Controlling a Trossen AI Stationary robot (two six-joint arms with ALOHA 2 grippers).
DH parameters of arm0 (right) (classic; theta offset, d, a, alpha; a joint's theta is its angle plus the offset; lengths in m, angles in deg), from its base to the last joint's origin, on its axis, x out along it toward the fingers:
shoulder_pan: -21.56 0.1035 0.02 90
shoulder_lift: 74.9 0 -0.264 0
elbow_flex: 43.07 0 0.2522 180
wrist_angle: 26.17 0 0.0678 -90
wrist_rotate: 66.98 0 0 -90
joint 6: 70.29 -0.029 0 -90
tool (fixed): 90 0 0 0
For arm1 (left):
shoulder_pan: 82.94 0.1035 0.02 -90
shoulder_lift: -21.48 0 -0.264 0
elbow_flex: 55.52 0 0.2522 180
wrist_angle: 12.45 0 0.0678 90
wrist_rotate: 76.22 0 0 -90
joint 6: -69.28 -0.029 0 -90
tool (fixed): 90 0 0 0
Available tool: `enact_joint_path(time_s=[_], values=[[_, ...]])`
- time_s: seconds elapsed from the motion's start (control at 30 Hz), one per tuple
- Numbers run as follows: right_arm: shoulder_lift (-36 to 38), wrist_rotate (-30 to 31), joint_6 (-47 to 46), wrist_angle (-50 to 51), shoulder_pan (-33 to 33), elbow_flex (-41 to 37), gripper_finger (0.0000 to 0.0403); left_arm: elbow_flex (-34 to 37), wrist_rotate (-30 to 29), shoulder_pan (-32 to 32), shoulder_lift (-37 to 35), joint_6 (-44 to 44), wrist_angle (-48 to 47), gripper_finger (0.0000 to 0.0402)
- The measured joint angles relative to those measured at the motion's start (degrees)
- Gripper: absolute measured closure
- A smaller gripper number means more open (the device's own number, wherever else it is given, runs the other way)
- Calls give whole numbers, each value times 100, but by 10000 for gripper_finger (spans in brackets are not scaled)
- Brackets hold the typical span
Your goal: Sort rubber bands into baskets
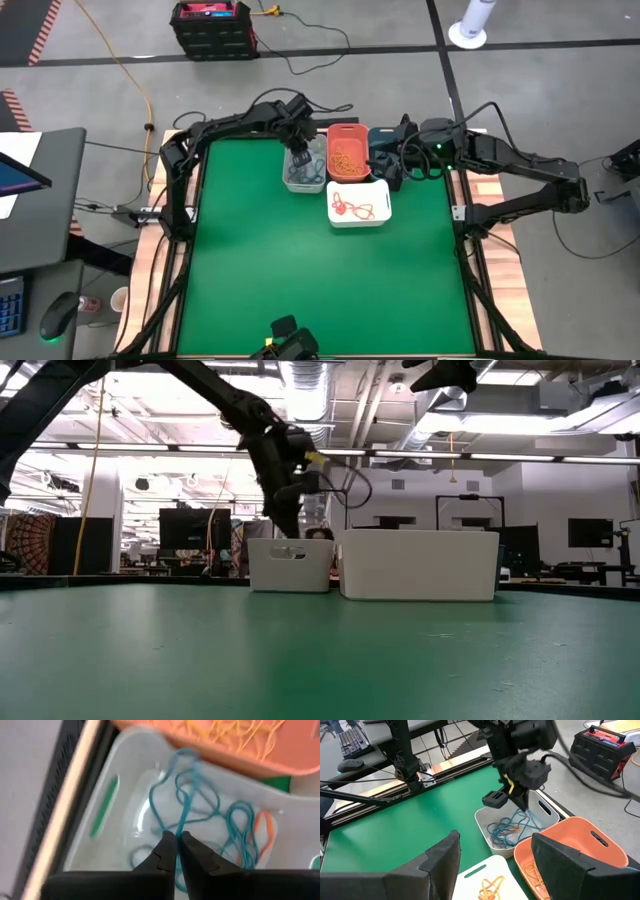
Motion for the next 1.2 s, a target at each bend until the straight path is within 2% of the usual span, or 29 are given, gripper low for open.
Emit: enact_joint_path(time_s=[0.13,0.23,0.4,0.43,0.5,0.6,0.73,0.93,1.07,1.2], values=[[0,0,2,-14,0,0,133,372,-50,20,4,451,20,353],[0,0,12,-33,0,0,133,528,-89,33,4,837,240,306],[0,0,28,-31,0,0,133,490,-493,43,4,1383,447,220],[0,0,28,-31,0,-1,133,424,-405,46,4,1462,373,206],[0,0,18,-28,0,-1,133,276,151,54,4,1531,224,190],[-8,0,7,-28,0,0,133,170,733,-25,-7,1814,82,188],[-54,0,7,-20,0,-2,133,242,816,-196,122,2275,-24,205],[-79,0,30,-77,-2,-2,133,187,500,-377,489,2748,-55,233],[-79,0,31,-136,-2,-2,133,168,-85,-510,548,2976,56,246],[-78,0,25,-153,0,-2,133,158,-277,-527,575,2980,-80,256]])
